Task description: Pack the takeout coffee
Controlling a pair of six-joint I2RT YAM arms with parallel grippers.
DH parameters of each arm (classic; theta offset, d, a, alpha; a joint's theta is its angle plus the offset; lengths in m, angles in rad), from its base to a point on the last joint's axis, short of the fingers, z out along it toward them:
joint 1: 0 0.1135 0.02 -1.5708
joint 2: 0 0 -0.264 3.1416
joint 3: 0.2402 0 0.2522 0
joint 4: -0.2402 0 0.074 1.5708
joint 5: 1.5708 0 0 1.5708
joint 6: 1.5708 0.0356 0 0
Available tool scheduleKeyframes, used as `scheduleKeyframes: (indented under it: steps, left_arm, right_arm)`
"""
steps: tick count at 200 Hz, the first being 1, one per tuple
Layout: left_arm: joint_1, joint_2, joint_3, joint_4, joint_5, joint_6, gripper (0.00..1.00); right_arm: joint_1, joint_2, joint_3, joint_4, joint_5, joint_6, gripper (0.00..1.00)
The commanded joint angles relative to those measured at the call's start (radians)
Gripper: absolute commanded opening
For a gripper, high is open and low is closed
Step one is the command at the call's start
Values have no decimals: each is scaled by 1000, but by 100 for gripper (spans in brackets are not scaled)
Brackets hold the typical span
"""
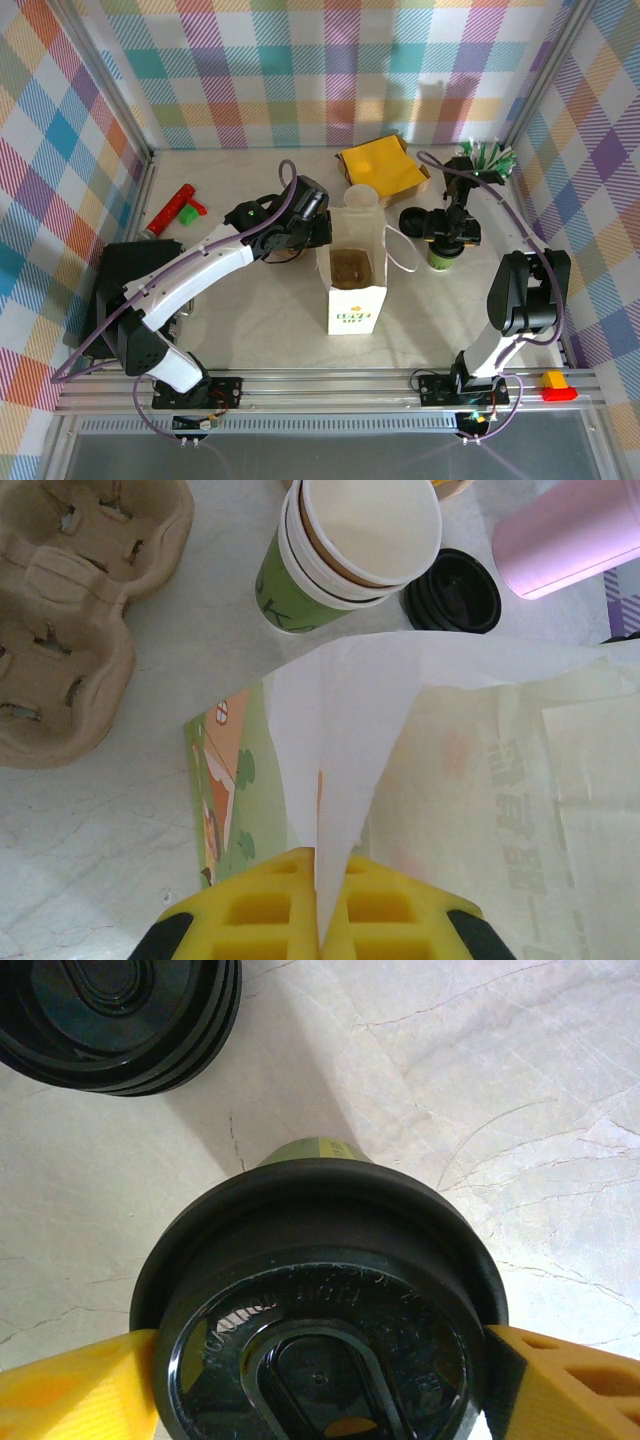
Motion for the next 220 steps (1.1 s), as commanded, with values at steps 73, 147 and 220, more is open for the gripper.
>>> scheduleKeyframes:
  steps: [73, 147, 220]
  left_arm:
    - [8, -24, -7, -9, 12, -12, 0]
    - [8, -45, 33, 0, 48, -10, 9]
    - [8, -27, 161, -64, 75, 54, 42]
  right_arm:
    - [7, 48, -18, -39, -5, 11, 79]
    - [32, -7, 17, -126, 10, 49, 65]
    - [119, -162, 156, -314, 25, 119, 63]
